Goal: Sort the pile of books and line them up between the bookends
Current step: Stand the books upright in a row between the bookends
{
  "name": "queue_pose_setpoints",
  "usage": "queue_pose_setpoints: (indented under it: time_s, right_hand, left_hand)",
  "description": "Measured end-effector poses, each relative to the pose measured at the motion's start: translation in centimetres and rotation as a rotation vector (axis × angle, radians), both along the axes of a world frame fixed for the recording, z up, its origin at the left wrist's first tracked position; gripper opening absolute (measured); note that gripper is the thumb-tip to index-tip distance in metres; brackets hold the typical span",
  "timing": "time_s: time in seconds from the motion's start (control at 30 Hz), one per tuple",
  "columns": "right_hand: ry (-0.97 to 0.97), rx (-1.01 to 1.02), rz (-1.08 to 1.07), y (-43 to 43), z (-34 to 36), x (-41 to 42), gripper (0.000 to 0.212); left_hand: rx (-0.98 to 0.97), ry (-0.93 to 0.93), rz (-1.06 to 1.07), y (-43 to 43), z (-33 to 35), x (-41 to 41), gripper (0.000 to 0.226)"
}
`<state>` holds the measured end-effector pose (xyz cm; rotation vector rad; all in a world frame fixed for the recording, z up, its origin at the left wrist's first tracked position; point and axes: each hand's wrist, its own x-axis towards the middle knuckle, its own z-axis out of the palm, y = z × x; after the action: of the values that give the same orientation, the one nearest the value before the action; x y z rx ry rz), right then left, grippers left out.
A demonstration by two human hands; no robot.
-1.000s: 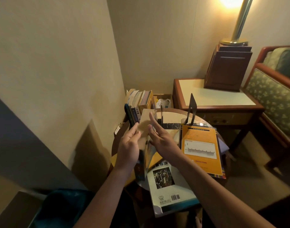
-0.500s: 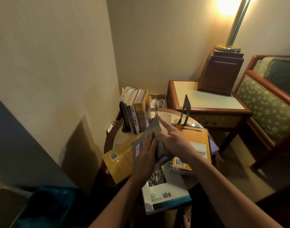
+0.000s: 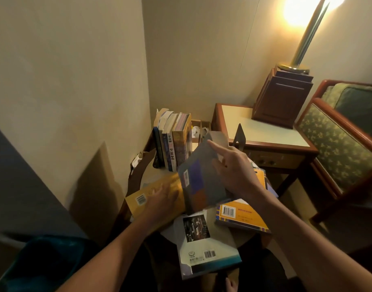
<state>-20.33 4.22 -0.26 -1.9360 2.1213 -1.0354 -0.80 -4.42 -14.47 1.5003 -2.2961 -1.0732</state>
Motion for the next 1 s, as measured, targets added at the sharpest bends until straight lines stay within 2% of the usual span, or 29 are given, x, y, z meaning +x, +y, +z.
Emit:
queue_pose_setpoints:
  time_s: [0.13,0.27,0.5,0.63,0.73,0.87,1.0]
  right_hand:
    - [-0.005,-0.124,-0.118,-0.9,2.6,-0.7,0.057]
    - [-0.014,-0.230,-0.228,-2.8,4.8,-1.8,0.053]
    - [-0.017,-0.348,-0.270,-7.2,6.5,-1.7,0.052]
    - [0.013,-0.336,-0.297,-10.1,5.9,-1.7,0.054]
    - [0.008,-0.301,-0.315,-11.7,4.6,-1.5,0.054]
    - [0.029,-0.193,-0.311,-13.8,2.9,-1.4,0.054]
    - [0.090,-0.080,-0.315,-16.6,1.4,-1.6,0.055]
  left_hand:
    - [0.004,-0.335,-0.119,-3.7,-3.8,2.4,0.067]
    - [-0.079,-0.439,-0.138,-4.6,-4.5,2.2,0.076]
    - [-0.135,-0.454,-0.134,-5.6,-6.0,1.7,0.086]
    - [-0.146,-0.440,-0.128,-5.9,-6.6,1.6,0.108]
    - [-0.148,-0.432,-0.133,-6.0,-6.6,1.7,0.097]
    - [-0.172,-0.429,-0.156,-5.8,-6.9,1.8,0.119]
    - [-0.176,-0.414,-0.152,-5.8,-7.2,1.9,0.112]
